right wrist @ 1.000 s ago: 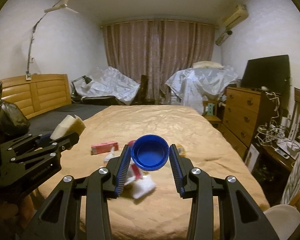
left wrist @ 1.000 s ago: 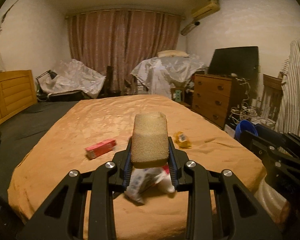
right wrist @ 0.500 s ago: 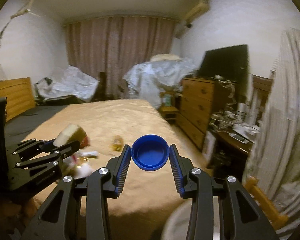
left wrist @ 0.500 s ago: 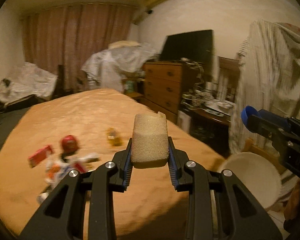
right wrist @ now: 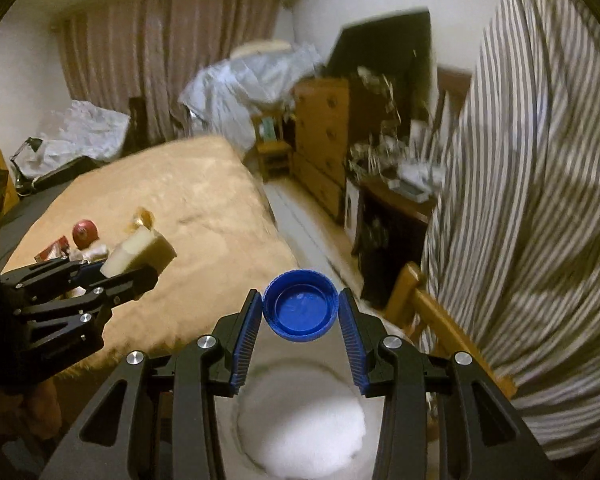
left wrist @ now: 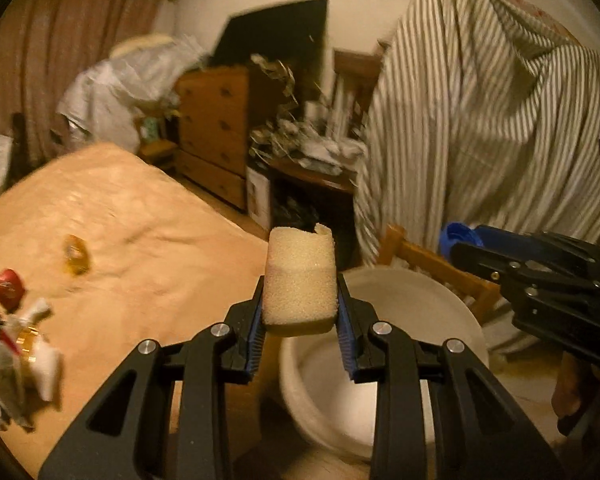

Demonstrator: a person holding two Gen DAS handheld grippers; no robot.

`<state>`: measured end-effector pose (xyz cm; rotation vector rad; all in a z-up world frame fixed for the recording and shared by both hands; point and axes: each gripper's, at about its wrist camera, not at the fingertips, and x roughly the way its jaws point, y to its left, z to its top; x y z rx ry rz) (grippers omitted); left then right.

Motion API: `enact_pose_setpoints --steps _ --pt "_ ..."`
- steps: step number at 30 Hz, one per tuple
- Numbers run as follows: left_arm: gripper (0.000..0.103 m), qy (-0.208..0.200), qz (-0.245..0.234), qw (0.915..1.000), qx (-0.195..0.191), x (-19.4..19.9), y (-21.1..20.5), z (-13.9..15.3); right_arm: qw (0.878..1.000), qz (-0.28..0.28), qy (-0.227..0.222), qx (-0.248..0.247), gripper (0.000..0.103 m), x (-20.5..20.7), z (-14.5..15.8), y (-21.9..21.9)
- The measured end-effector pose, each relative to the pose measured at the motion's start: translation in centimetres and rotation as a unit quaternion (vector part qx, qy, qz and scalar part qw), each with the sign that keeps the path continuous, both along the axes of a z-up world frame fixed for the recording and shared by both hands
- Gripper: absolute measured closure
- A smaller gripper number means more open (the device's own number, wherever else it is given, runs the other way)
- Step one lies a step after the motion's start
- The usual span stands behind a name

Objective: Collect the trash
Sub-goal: 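Carry the foam block and blue cap in both tools over the white bucket, then open both tools to drop the foam block and cap into the bucket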

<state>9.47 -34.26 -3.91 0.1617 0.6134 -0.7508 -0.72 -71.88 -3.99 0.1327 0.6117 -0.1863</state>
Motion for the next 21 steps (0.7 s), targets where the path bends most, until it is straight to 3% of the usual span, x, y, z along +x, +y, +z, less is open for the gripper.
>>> enact_pose_setpoints --steps 6,10,14,20,21 --pt "0.074 0.074 -0.048 0.9953 0.038 1.1 -4.0 -3.8 0.996 0.002 0.069 0.050 0.062 0.8 -4.6 -1.9" --pt "0.074 0.101 -0.067 0.9903 0.068 1.5 -5.7 -5.9 0.993 0.003 0.097 0.064 0.062 0.6 -6.8 -1.5" --pt "0.074 0.115 -0.065 0.9877 0.084 1.6 -6.2 -7.4 0.992 0.003 0.105 0.072 0.062 0.5 -8.3 -1.6" --pt "0.073 0.112 -0.063 0.9879 0.087 1.6 -6.2 -7.4 0.992 0.005 0.103 0.073 0.062 0.7 -8.3 -1.0" --pt "0.068 0.111 -0.063 0.9880 0.087 1.7 -6.1 -7.3 0.992 0.005 0.103 0.073 0.062 0.8 -8.2 -0.9"
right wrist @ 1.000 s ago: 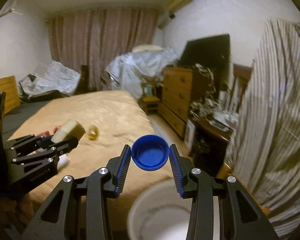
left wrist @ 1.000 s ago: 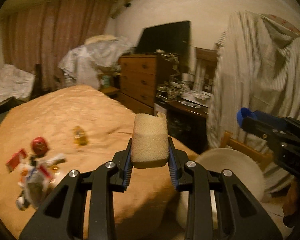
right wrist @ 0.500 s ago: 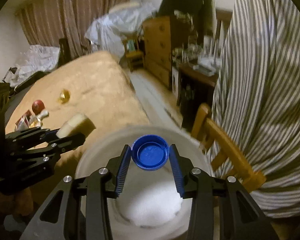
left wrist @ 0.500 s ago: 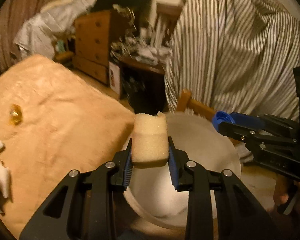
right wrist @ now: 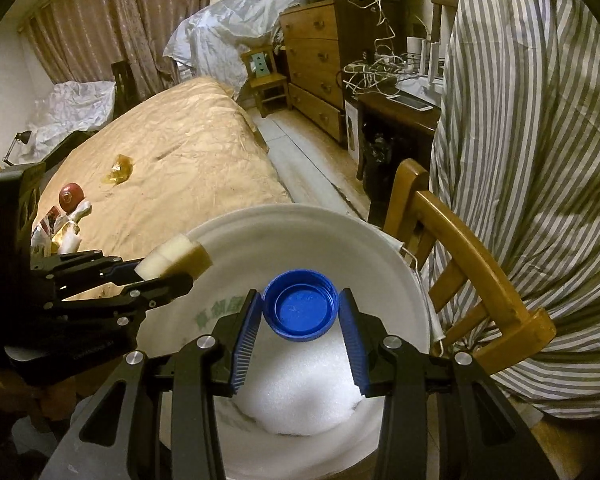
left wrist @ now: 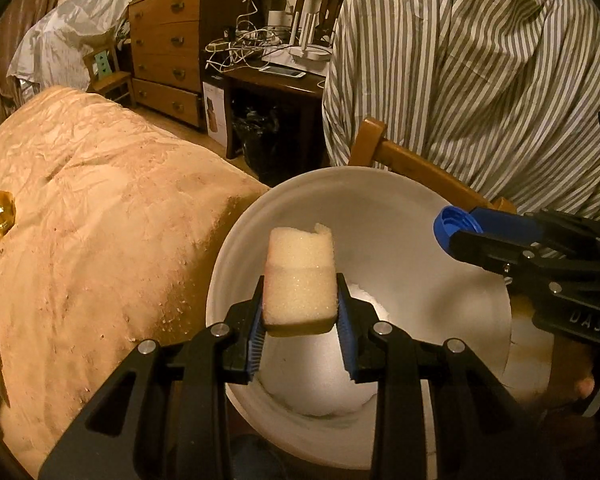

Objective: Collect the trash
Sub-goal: 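Open both tools to drop the foam block and cap into the bucket, then grasp the black snack packet with the left tool while the right tool grasps the white-blue bag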

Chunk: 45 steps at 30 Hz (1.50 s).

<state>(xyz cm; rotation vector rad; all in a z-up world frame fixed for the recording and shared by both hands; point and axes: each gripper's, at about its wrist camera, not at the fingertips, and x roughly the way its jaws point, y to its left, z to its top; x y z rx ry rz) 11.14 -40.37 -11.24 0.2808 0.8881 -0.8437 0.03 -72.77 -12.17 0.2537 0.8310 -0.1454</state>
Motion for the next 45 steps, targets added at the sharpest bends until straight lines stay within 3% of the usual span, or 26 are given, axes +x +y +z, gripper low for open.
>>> enact_pose_setpoints --steps 2,3,4,14,19,22,26,31,35,37,39,45 --pt "0.048 -0.007 0.005 1.0000 -0.001 0.2 -0.3 0.1 1.000 0.000 -0.003 0.001 0.059 0.1 0.1 0.1" --pt "0.039 -0.010 0.007 0.9999 -0.002 0.2 -0.2 0.3 1.000 -0.002 -0.005 0.002 0.050 -0.1 0.3 0.1" --pt "0.037 -0.012 0.008 0.9999 -0.003 0.2 -0.1 0.4 1.000 -0.003 -0.009 0.003 0.047 -0.2 0.3 0.1" --pt "0.036 -0.012 0.020 0.9997 -0.007 0.5 1.4 0.8 0.999 -0.007 -0.032 0.009 0.046 -1.2 1.5 0.9" --pt "0.036 -0.021 0.037 0.9990 -0.013 0.7 3.7 1.5 0.998 0.015 -0.056 -0.006 0.045 -1.4 3.2 3.7" --pt "0.036 -0.033 0.048 0.9982 -0.016 0.6 6.2 2.1 0.996 0.032 -0.082 -0.021 0.040 -1.5 4.9 6.1" --pt "0.032 -0.047 0.085 0.9948 -0.031 1.2 12.0 2.9 0.990 0.068 -0.121 -0.039 0.028 -1.3 7.0 10.6" --pt "0.032 -0.069 0.178 0.9811 -0.029 2.9 24.0 2.7 0.982 0.140 -0.128 -0.020 0.027 0.8 7.1 17.4" --pt "0.032 -0.078 0.282 0.9561 -0.020 4.4 35.0 2.4 0.975 0.188 -0.114 0.008 0.027 3.2 5.9 22.7" --pt "0.032 -0.078 0.334 0.9392 -0.010 5.2 40.5 1.8 0.971 0.212 -0.107 0.024 0.028 4.4 5.2 25.6" --pt "0.032 -0.076 0.356 0.9312 0.000 5.9 44.2 1.0 0.966 0.238 -0.099 0.030 0.031 5.9 4.2 28.7" --pt "0.032 -0.044 0.363 0.9304 0.022 9.1 48.6 -1.8 0.953 0.290 -0.055 0.065 0.036 11.1 0.8 36.2"
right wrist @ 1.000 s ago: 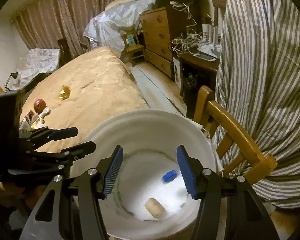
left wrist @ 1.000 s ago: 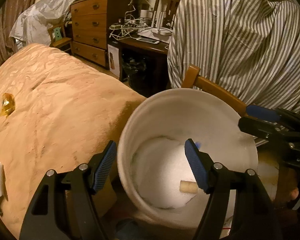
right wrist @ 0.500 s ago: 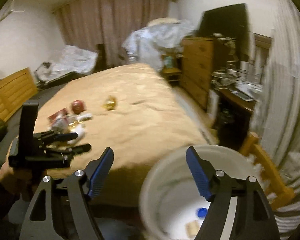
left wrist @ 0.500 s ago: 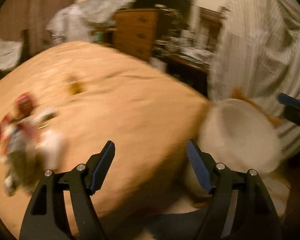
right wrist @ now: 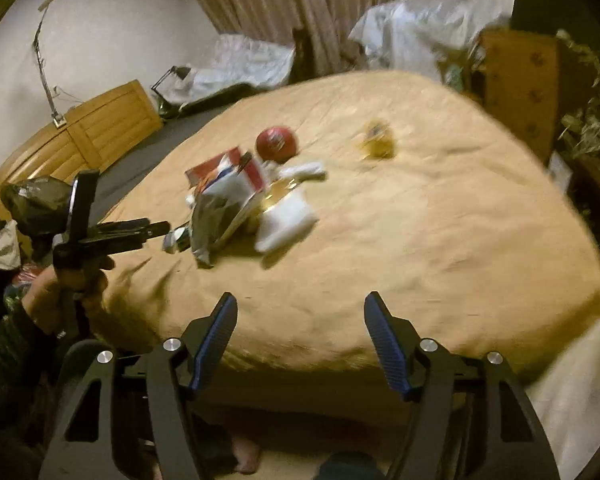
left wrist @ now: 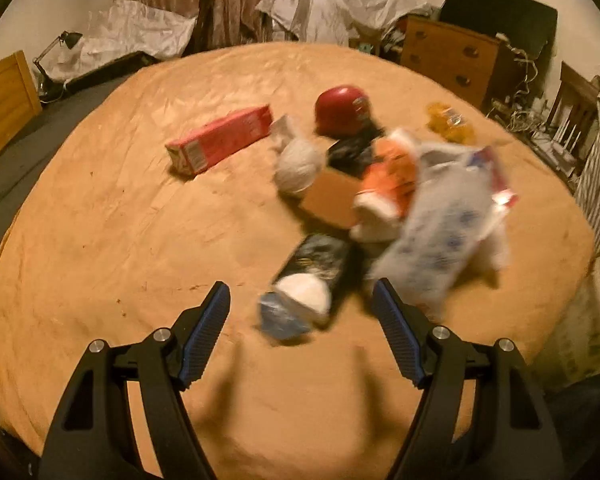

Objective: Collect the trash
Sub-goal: 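Grasp the black snack packet with the left tool while the right tool grasps the white-blue bag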

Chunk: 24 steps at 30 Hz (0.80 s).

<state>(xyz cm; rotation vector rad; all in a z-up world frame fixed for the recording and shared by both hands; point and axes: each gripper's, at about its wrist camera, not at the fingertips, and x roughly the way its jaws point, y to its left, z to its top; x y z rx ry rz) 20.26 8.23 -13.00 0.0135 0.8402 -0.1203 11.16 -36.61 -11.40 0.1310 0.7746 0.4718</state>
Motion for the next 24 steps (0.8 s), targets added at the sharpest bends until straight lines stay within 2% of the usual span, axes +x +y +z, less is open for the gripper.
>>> enact_pose_setpoints --steps 6,8,9,11,13,18,21,24 --pt "0.032 0.024 -0.046 0.9984 0.023 2.4 0.1 -2.7 0.999 0.023 0.028 0.022 0.037 2.9 -1.6 3.7" --pt "0.039 0.031 -0.047 0.9982 0.022 3.0 0.2 -3.6 0.998 0.032 0.038 0.046 0.042 3.9 -1.9 4.4" --pt "0.045 0.032 -0.049 0.9980 0.022 3.4 0.2 -4.0 0.997 0.037 0.043 0.061 0.045 4.3 -1.9 4.8" --pt "0.054 0.026 -0.044 0.9984 0.024 3.3 0.1 -4.2 0.992 0.049 0.062 0.101 0.045 5.6 -2.1 6.0" --pt "0.058 0.019 -0.037 0.9991 0.011 3.1 0.5 -4.0 0.988 0.058 0.074 0.125 0.045 6.5 -2.3 7.6" --pt "0.060 0.001 0.008 1.0000 0.000 1.0 2.4 -3.5 0.981 0.062 0.094 0.156 0.044 9.0 -3.0 12.7" --pt "0.060 -0.005 0.028 0.9996 -0.002 -0.4 3.7 -3.2 0.982 0.068 0.092 0.148 0.044 9.7 -2.8 15.7" --pt "0.058 -0.001 0.034 0.9994 -0.003 -0.6 4.2 -3.5 0.992 0.015 0.082 0.094 0.044 11.1 -3.0 17.8"
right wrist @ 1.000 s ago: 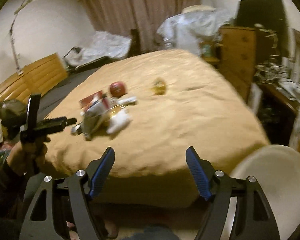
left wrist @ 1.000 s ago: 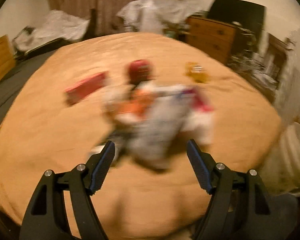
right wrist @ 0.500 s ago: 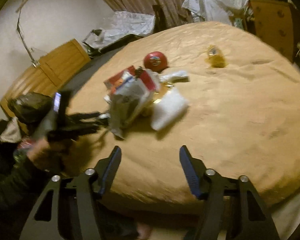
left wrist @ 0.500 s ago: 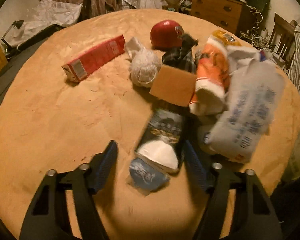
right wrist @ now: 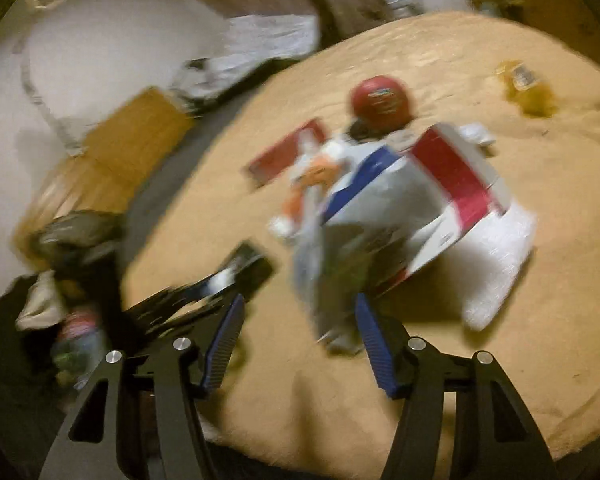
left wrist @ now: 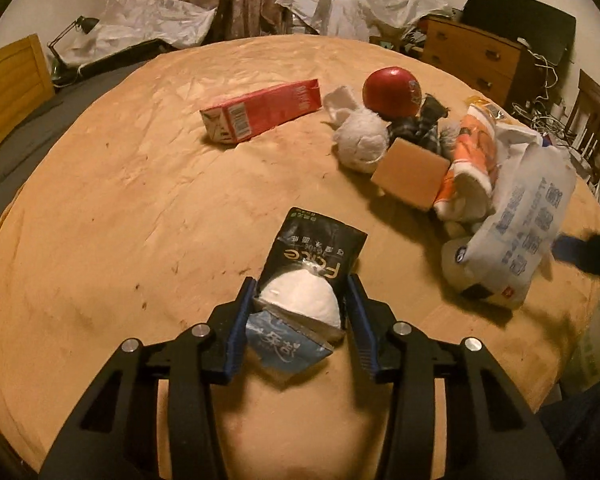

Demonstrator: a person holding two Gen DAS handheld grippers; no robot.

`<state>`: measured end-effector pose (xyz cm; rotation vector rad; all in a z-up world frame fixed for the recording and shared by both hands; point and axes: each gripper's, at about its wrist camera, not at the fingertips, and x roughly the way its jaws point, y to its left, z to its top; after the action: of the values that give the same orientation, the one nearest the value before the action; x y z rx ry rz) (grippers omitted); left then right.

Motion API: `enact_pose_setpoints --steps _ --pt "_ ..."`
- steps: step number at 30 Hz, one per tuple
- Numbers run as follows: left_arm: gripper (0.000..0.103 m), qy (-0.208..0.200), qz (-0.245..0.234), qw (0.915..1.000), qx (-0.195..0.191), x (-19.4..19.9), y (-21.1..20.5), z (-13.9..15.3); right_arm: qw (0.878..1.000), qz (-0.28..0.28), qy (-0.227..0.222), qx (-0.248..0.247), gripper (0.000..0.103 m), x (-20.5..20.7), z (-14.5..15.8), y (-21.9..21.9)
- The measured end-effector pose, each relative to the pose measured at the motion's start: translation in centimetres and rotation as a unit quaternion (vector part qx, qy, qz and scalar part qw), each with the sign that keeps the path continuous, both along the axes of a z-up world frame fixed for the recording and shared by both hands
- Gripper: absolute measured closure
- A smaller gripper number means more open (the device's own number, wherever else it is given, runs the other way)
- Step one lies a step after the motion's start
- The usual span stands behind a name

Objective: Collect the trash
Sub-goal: 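Grasp the black snack packet with the left tool while the right tool grasps the white-blue bag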

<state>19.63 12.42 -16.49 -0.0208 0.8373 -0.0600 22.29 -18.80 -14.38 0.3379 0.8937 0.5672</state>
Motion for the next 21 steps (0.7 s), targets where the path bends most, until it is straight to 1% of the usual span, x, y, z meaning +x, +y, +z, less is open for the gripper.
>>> enact_pose_setpoints --steps 2,3,6,7,9,11,15,16,17,19,21 --pt "0.056 0.000 0.001 1.0000 -0.004 0.2 0.1 -0.1 1.000 -0.027 0.004 -0.007 0.044 1.0 -0.3 0.5" --pt "0.054 0.001 0.002 1.0000 -0.007 0.3 0.0 -0.1 1.000 -0.029 0.004 -0.009 0.044 1.4 -0.5 0.8" --pt "0.039 -0.003 0.008 0.9999 -0.012 0.6 -0.1 -0.1 0.999 -0.037 -0.004 -0.024 0.044 2.1 -0.8 1.4" --pt "0.037 -0.006 0.009 0.9999 -0.013 0.6 -0.2 0.0 0.999 -0.040 -0.003 -0.026 0.044 2.2 -1.0 1.4" --pt "0.037 -0.009 0.009 0.9998 -0.017 1.0 -0.5 0.3 0.999 -0.040 0.000 -0.027 0.058 2.6 -1.5 1.0" --pt "0.037 -0.011 0.008 0.9997 -0.019 1.3 -0.6 0.4 0.999 -0.026 -0.013 -0.035 0.062 2.5 -1.5 0.8" --pt "0.038 -0.001 0.008 0.9999 -0.010 2.2 -1.0 0.1 0.998 0.016 -0.049 -0.047 0.063 0.8 0.4 0.2" --pt "0.042 0.004 0.007 0.9999 -0.008 2.2 -1.1 -0.1 0.996 0.033 -0.058 -0.056 0.063 0.0 1.1 0.1" --pt "0.052 0.009 0.007 0.9999 -0.008 2.3 -1.1 -0.3 0.994 0.051 -0.067 -0.073 0.063 -1.1 1.9 -0.2" --pt "0.056 0.010 0.008 0.9998 -0.013 2.0 -1.1 -0.5 0.988 0.080 -0.072 -0.107 0.063 -2.7 2.9 -0.8" --pt "0.058 0.009 0.006 0.9998 -0.015 1.8 -1.2 -0.4 0.983 0.095 -0.067 -0.139 0.063 -3.9 3.1 -2.0"
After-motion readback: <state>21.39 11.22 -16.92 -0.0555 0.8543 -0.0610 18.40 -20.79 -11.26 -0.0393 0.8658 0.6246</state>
